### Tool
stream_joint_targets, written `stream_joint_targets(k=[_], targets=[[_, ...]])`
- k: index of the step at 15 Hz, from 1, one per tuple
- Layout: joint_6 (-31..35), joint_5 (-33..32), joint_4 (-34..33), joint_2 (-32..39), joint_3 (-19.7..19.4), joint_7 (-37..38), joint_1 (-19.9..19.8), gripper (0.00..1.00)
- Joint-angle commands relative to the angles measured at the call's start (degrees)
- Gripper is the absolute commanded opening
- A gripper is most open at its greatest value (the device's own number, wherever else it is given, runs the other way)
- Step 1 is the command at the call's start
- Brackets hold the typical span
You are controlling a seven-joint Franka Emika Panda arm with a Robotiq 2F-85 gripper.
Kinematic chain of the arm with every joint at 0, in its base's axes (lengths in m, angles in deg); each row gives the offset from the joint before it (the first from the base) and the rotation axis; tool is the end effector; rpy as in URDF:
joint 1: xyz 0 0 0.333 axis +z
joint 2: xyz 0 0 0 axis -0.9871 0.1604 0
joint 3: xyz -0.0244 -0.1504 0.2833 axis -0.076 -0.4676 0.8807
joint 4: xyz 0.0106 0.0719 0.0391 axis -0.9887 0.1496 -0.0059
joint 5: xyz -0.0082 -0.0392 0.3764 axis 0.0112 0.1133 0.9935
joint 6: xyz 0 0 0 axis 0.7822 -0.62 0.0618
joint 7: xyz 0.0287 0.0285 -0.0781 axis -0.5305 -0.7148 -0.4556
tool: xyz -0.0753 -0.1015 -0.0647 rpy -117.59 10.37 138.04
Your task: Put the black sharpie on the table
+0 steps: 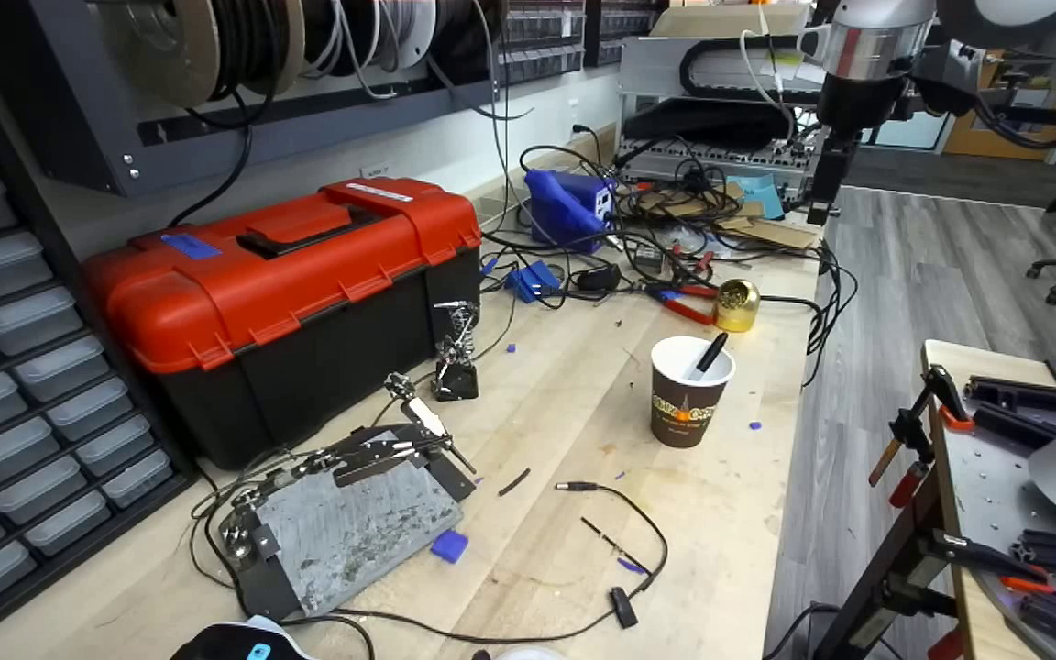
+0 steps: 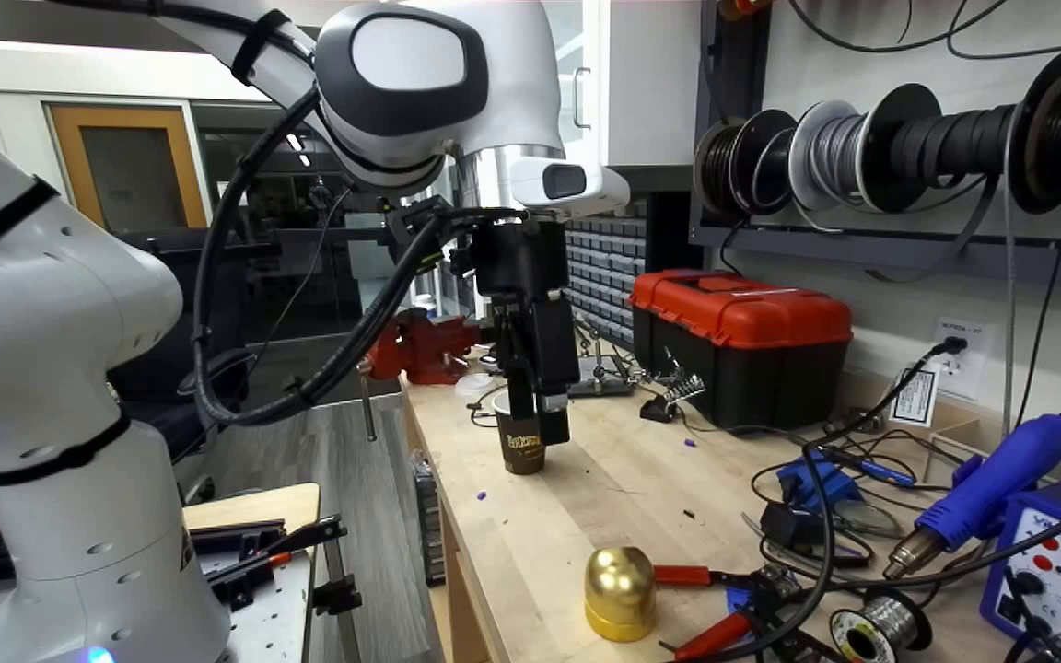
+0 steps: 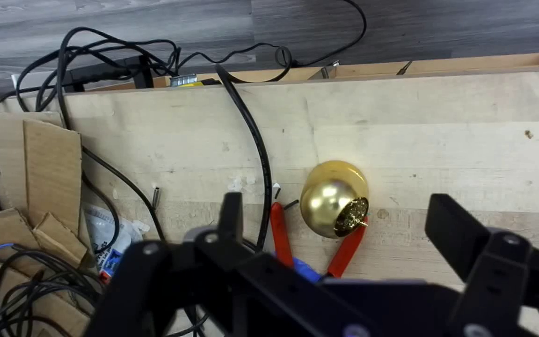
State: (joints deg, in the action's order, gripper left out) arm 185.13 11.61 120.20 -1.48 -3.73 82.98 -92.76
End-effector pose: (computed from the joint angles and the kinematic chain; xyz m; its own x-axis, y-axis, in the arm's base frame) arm 0.3408 -0.1088 0.3712 0.9970 -0.0728 0.0261 -0.0769 -0.9697 0.2317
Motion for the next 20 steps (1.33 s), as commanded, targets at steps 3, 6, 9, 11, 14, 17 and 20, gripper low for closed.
stream_joint_targets(k=[3, 6, 9, 11, 14, 17, 20], targets=[[-0.44, 0.7, -1.32, 0.54, -0.3, 0.09, 1.09, 1.0], [-0.47, 2.23, -3.25, 1.72, 0.1, 0.23, 2.54, 1.0], [-0.49, 4.72, -4.87, 3.2, 0.91, 0.58, 4.78, 1.0], [0.07, 6.85, -5.95, 4.77, 1.22, 0.76, 6.34, 1.0], [0.65, 9.54, -7.5, 7.09, 2.04, 1.52, 8.16, 1.0], [1.33, 11.89, -9.57, 10.23, 3.42, 2.6, 9.92, 1.0], [1.55, 13.78, -11.53, 13.24, 4.87, 3.3, 11.36, 1.0]])
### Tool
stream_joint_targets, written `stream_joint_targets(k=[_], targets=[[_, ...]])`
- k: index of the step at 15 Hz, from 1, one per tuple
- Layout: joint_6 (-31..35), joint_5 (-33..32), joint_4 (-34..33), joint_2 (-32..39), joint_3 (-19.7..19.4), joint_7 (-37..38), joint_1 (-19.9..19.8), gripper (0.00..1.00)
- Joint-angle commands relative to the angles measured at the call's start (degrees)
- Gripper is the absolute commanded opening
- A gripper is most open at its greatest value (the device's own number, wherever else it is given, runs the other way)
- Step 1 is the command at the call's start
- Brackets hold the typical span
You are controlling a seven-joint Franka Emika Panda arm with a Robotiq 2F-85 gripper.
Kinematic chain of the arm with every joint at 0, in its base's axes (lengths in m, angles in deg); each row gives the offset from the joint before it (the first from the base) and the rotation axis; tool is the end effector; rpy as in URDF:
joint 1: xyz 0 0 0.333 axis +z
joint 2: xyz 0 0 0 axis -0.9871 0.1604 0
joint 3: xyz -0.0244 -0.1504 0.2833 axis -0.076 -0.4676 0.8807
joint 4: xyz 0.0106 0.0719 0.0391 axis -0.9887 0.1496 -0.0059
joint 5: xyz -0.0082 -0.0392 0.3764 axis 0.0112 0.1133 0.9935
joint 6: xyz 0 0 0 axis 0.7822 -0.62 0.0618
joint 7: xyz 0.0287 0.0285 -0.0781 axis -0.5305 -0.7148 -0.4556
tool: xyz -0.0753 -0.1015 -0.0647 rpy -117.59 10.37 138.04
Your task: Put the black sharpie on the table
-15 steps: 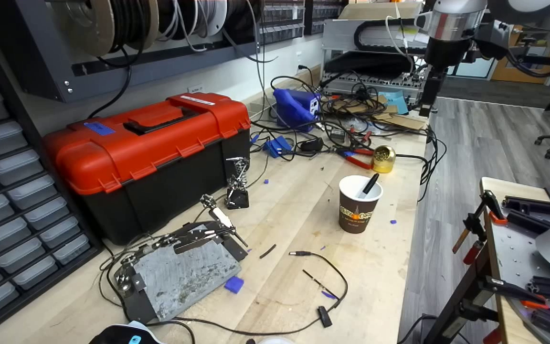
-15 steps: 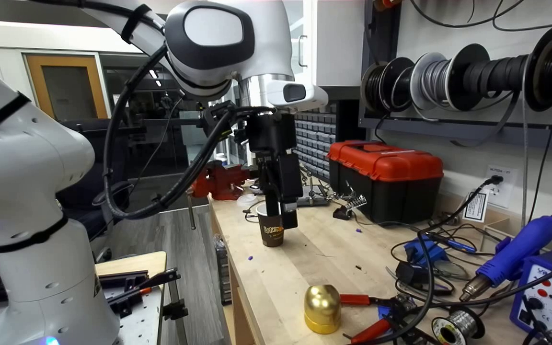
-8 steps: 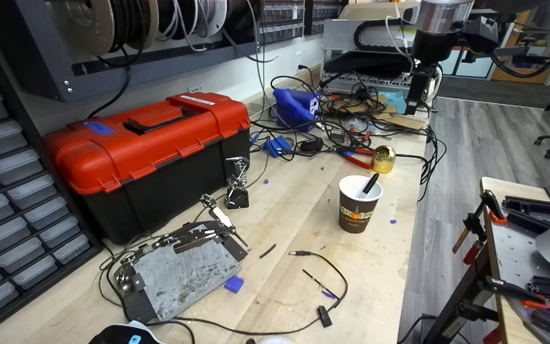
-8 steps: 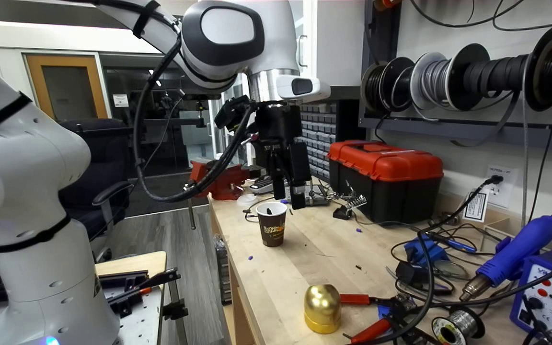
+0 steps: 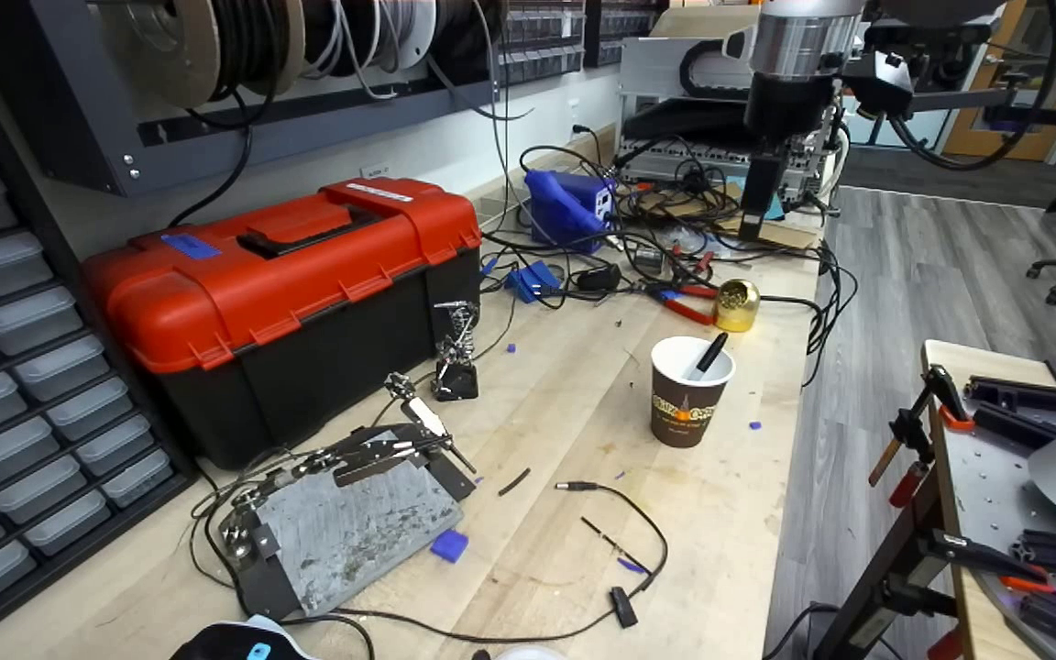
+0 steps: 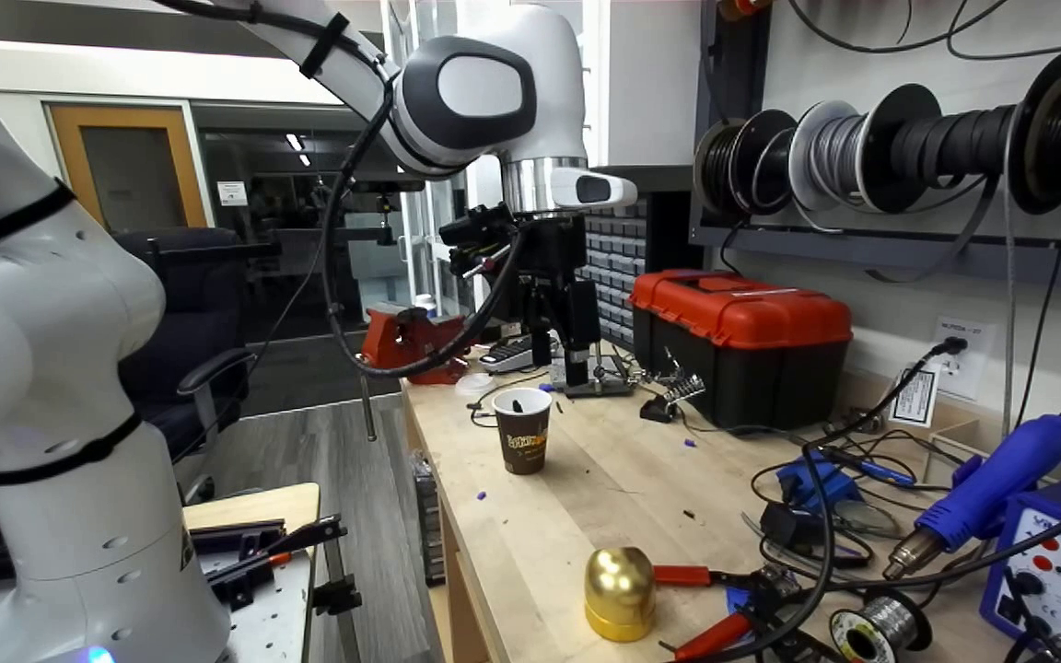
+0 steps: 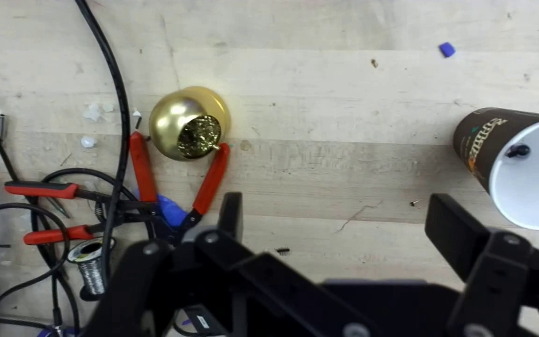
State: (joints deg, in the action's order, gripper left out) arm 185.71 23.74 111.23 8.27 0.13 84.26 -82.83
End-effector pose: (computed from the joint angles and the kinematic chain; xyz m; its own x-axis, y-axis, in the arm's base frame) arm 0.4084 -0.0149 0.3750 0.9991 0.0113 0.0407 0.0076 -0.9958 0.0912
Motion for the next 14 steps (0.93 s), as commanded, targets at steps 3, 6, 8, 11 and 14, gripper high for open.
stream_joint_targets(k=[3, 6, 8, 11, 14], targets=[[1.92, 2.48, -4.16, 6.44, 2.46, 2.99, 2.69, 1.0], [2.51, 3.67, -5.53, 9.21, 3.24, 3.15, 3.73, 1.0], [2.05, 4.53, -5.98, 10.45, 3.62, 3.34, 4.32, 1.0], [1.02, 6.41, -5.79, 11.24, 4.19, 3.54, 5.38, 1.0], [0.9, 8.12, -5.29, 11.17, 4.77, 3.86, 6.23, 1.0]])
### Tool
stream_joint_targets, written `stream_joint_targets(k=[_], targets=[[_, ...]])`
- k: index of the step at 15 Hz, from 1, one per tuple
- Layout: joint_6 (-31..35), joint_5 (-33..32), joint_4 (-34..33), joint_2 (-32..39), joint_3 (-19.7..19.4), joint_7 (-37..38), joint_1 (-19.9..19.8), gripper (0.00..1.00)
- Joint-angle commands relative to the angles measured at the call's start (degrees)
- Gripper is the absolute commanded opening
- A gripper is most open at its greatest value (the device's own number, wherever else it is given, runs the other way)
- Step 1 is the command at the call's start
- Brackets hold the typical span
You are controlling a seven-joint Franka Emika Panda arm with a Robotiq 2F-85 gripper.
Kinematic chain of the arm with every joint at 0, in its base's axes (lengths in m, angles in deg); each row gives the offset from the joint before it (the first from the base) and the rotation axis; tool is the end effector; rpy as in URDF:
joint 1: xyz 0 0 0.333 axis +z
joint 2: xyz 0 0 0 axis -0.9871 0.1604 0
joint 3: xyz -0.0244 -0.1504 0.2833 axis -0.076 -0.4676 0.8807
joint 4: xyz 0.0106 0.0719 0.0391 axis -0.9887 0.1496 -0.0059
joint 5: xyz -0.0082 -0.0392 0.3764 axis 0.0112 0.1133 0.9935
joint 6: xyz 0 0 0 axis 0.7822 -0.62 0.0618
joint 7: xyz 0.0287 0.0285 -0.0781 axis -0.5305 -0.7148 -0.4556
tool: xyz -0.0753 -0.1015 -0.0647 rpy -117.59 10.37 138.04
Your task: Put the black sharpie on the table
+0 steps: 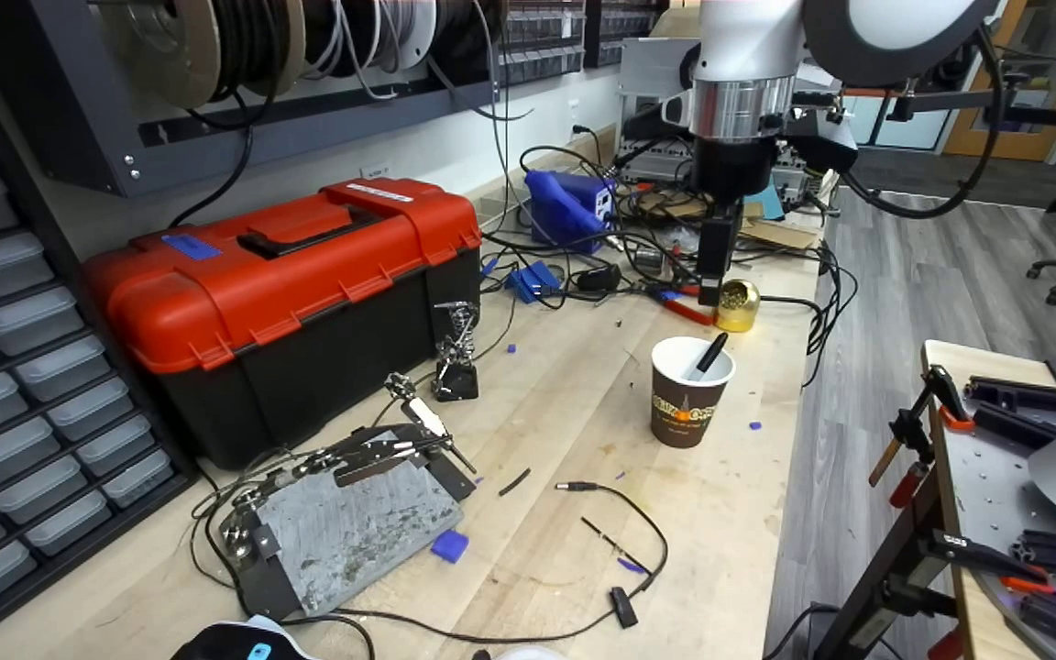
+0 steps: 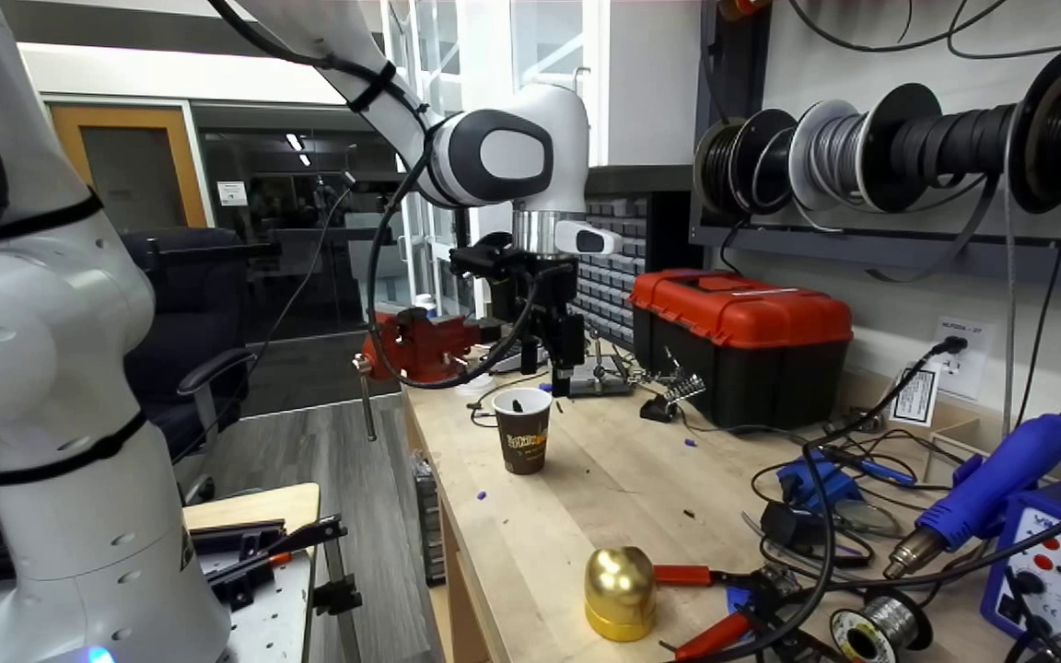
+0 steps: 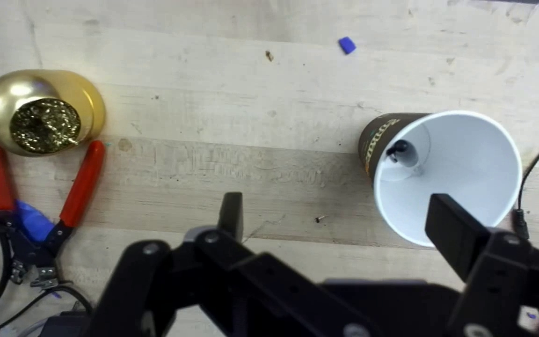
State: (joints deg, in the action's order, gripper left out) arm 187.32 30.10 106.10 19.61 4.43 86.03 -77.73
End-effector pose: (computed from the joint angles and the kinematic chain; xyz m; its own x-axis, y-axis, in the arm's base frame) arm 0.4399 0.0629 0.3306 0.9965 0.0744 -0.0391 0.0750 -0.9971 0.0142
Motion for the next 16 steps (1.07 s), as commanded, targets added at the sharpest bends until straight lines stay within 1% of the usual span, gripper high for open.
stream_joint_targets(k=[1, 7, 13, 16], targets=[[-0.56, 2.24, 0.22, -0.37, 0.71, 2.13, 1.4, 1.0], [-0.93, 2.57, 2.1, -1.64, 1.91, 4.09, 2.57, 1.0], [-1.15, 3.39, 4.02, -1.32, 2.37, 4.56, 3.26, 1.0], [0.21, 3.62, 4.86, -1.14, 2.28, 4.33, 3.34, 1.0]])
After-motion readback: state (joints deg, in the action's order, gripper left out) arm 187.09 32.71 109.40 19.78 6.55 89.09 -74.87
